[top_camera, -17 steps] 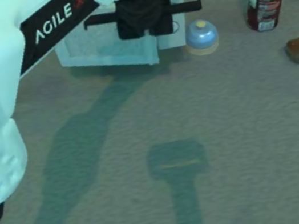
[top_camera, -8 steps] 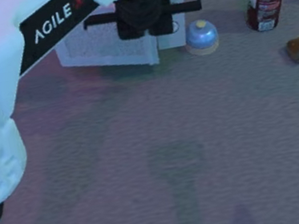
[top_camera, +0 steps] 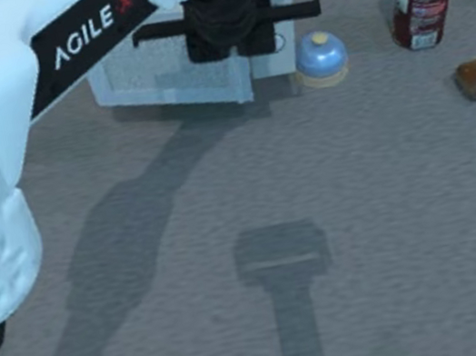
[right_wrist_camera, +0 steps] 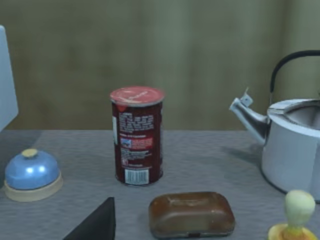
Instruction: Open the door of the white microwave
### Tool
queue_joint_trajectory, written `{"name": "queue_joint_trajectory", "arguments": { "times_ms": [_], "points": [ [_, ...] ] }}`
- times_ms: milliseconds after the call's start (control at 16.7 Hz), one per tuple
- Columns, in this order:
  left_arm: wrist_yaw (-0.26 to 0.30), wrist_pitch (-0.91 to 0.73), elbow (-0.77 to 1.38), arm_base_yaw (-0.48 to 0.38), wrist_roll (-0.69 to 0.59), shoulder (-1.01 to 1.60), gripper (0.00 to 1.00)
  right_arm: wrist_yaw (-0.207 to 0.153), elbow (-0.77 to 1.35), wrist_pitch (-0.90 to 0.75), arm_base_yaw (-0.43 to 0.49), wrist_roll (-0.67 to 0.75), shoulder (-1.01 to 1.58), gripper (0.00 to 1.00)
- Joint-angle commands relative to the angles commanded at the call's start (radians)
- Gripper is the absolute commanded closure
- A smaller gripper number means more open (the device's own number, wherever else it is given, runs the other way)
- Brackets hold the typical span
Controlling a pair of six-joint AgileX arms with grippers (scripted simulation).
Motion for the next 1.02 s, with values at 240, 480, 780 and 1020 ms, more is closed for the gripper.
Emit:
{"name": "queue_joint_trajectory", "arguments": {
  "times_ms": [240, 480, 780, 1020],
  "points": [
    [0.000, 0.000, 0.000, 0.000, 0.000, 0.000, 1.00, 0.000, 0.000, 0.000, 0.000, 0.000, 0.000, 0.00],
    [0.011, 0.025, -0.044, -0.001, 0.023, -0.027, 1.00, 0.000, 0.000, 0.000, 0.000, 0.000, 0.000, 0.00],
    [0.047, 0.095, -0.181, 0.009, 0.099, -0.109, 1.00, 0.000, 0.000, 0.000, 0.000, 0.000, 0.000, 0.00],
    [0.049, 0.096, -0.183, 0.009, 0.100, -0.111, 1.00, 0.000, 0.000, 0.000, 0.000, 0.000, 0.000, 0.00]
  ]
}}
